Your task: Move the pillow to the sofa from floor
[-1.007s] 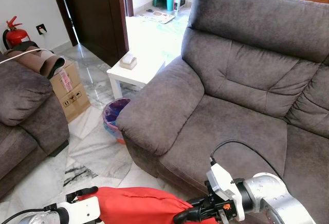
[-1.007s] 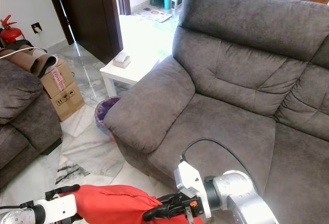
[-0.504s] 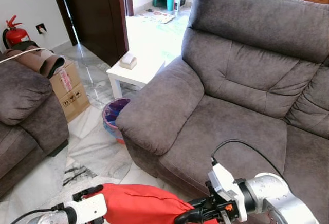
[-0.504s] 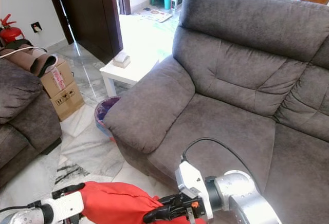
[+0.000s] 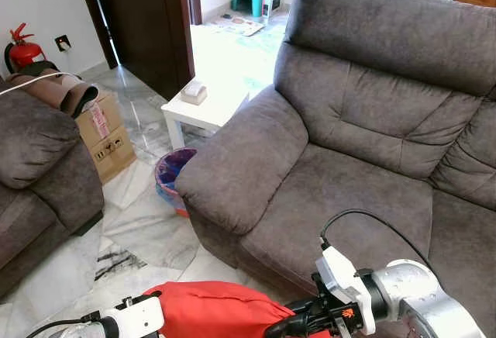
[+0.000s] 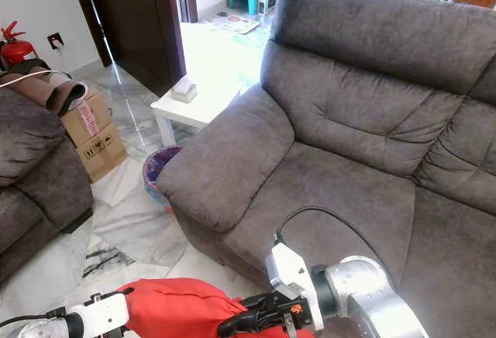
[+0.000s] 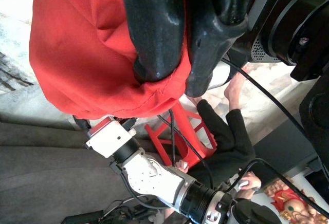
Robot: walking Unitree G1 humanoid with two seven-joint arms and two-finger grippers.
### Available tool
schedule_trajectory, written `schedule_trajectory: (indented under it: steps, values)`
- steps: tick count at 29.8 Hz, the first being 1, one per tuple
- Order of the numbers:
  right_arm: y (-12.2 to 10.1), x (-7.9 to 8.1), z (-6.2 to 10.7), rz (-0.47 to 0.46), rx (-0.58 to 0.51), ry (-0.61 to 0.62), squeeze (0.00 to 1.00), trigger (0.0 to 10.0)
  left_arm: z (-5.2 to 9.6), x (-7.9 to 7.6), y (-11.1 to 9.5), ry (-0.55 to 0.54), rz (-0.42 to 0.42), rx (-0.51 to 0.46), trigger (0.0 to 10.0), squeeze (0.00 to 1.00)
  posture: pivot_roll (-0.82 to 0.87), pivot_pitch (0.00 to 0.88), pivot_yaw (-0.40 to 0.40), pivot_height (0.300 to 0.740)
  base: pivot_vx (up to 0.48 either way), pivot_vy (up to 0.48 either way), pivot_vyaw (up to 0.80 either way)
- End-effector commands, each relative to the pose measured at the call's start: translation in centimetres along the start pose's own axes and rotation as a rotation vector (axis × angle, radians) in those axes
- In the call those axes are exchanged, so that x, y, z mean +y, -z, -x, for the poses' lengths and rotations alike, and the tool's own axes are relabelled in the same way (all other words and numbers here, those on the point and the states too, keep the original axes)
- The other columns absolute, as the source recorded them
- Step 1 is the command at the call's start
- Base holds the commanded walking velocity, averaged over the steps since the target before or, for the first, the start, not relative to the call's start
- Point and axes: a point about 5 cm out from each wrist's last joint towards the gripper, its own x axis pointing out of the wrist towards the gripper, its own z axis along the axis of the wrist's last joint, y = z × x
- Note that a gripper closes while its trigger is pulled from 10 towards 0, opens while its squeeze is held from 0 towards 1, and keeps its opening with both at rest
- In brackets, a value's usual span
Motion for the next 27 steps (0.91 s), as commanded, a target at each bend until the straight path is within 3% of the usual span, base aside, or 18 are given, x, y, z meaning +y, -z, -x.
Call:
schedule_trajectory:
  steps: [1,27]
  values:
    - [-1.56,0.55,-0.70,0.071,-0.071,-0.058,0.00,10.0,-0.15,-0.75,-0.22,0.035,0.000,-0.023,0.0,0.00,0.05,0.139,-0.032,0.740,0.000,0.000,0.00]
    - [-0.69,0.37,-0.99,0.047,-0.056,-0.035,0.00,10.0,-0.61,-1.00,-1.09,0.071,0.008,-0.067,0.0,0.00,0.05,0.138,-0.025,0.740,0.000,0.000,0.00]
